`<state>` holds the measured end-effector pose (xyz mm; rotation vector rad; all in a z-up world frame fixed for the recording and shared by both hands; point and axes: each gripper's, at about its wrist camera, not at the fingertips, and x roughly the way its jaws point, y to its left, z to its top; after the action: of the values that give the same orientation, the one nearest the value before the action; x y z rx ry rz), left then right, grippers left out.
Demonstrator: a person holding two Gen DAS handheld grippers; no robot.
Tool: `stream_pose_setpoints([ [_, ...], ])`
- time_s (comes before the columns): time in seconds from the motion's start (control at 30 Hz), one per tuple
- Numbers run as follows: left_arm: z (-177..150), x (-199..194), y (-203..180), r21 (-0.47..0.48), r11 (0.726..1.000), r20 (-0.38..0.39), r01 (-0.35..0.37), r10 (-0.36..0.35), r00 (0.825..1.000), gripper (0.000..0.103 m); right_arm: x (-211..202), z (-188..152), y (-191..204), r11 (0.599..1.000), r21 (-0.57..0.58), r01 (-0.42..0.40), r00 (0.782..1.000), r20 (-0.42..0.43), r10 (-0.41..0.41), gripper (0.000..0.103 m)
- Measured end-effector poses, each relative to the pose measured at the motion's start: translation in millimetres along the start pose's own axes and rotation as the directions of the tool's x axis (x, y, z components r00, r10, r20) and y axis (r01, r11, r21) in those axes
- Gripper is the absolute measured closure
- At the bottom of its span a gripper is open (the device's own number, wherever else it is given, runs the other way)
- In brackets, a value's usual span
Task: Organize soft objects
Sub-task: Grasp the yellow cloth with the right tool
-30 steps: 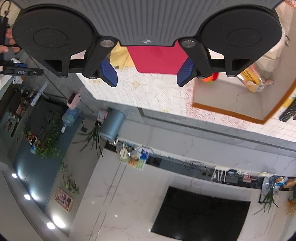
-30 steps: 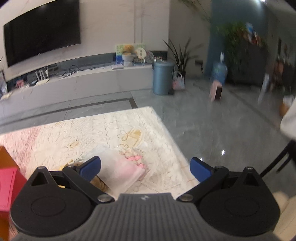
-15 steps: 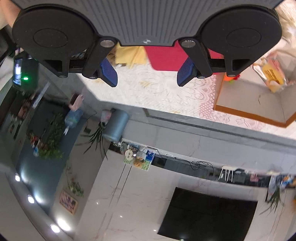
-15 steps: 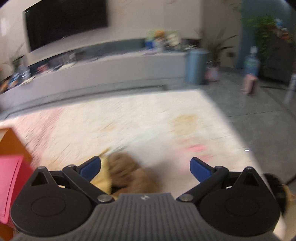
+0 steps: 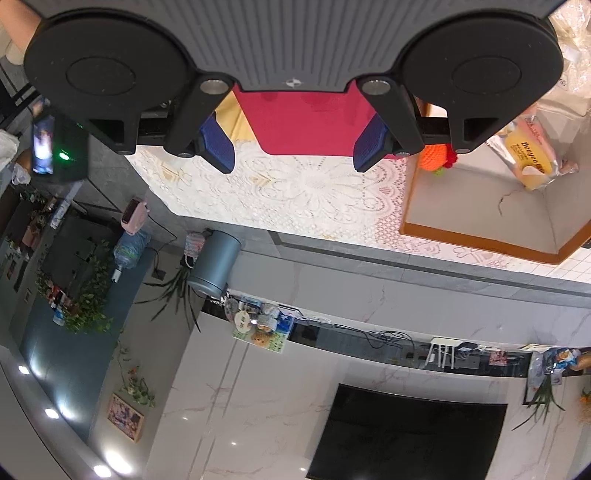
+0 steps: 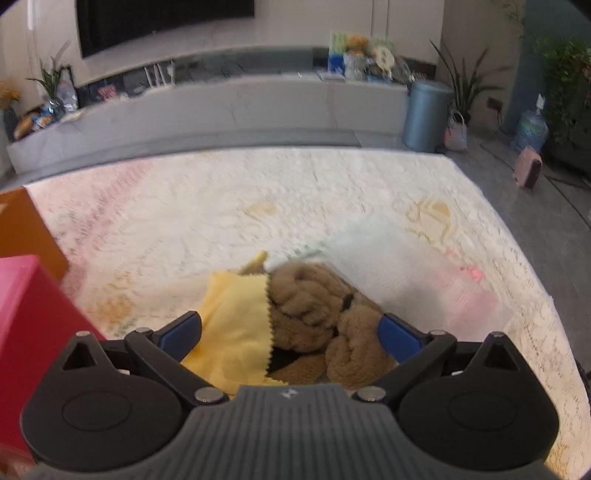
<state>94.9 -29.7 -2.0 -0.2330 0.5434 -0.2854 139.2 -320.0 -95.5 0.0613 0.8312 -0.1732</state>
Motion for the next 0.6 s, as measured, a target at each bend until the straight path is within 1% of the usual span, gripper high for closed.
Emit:
stream_pose_setpoints([
  [0.07,2,-2,2,-0.022,1.000,0.003,0.004,-0.004,1.000,0.017,-5,-2,10,0.996,-0.063,-0.061,0.998,-0.009,0.061,0.003],
  [0.1,3,-3,4,-0.029,1.000,0.004,0.004,-0.004,1.000,0.017,-5,-4,18,0.991,-0.106,-0.081,0.997,-0.022,0.079,0.005],
  [0.13,4,-3,5,-0.031,1.000,0.006,0.003,-0.003,1.000,0.017,-4,-6,27,0.986,-0.149,-0.080,0.997,-0.029,0.076,0.009],
  [0.17,4,-4,5,-0.031,1.000,0.008,0.001,-0.001,1.000,0.017,-1,-8,35,0.980,-0.186,-0.063,0.998,-0.036,0.057,0.012],
  [0.2,3,-5,5,-0.030,1.000,0.009,0.001,-0.001,1.000,0.017,3,-9,41,0.977,-0.210,-0.043,0.998,-0.047,0.034,0.018],
  [0.23,3,-5,5,-0.031,1.000,0.010,0.002,-0.001,1.000,0.017,10,-9,45,0.975,-0.219,-0.025,0.998,-0.062,0.012,0.021],
  [0.3,1,-8,8,-0.056,0.998,0.017,-0.004,0.005,1.000,0.017,20,-11,49,0.974,-0.226,0.014,0.996,-0.084,-0.033,0.024],
  [0.37,1,-8,10,-0.074,0.997,0.016,-0.009,0.010,1.000,0.017,26,-15,54,0.961,-0.267,0.067,0.993,-0.073,-0.090,0.032],
  [0.43,1,-6,13,-0.083,0.996,0.013,-0.016,0.017,1.000,0.017,28,-19,55,0.950,-0.291,0.112,0.990,-0.050,-0.132,0.051],
  [0.47,2,-6,14,-0.087,0.996,0.011,-0.020,0.021,1.000,0.017,27,-20,55,0.945,-0.298,0.133,0.988,-0.041,-0.152,0.056],
  [0.5,1,-6,14,-0.089,0.996,0.010,-0.024,0.025,1.000,0.017,26,-20,53,0.942,-0.302,0.148,0.986,-0.032,-0.165,0.066],
  [0.53,1,-6,13,-0.087,0.996,0.009,-0.028,0.029,1.000,0.017,25,-20,51,0.941,-0.300,0.156,0.985,-0.026,-0.171,0.077],
  [0.57,1,-7,12,-0.085,0.996,0.012,-0.029,0.030,0.999,0.017,23,-20,48,0.942,-0.293,0.164,0.984,-0.022,-0.178,0.082],
  [0.6,1,-8,12,-0.087,0.996,0.016,-0.025,0.026,1.000,0.017,20,-19,44,0.947,-0.276,0.161,0.984,-0.024,-0.174,0.092],
])
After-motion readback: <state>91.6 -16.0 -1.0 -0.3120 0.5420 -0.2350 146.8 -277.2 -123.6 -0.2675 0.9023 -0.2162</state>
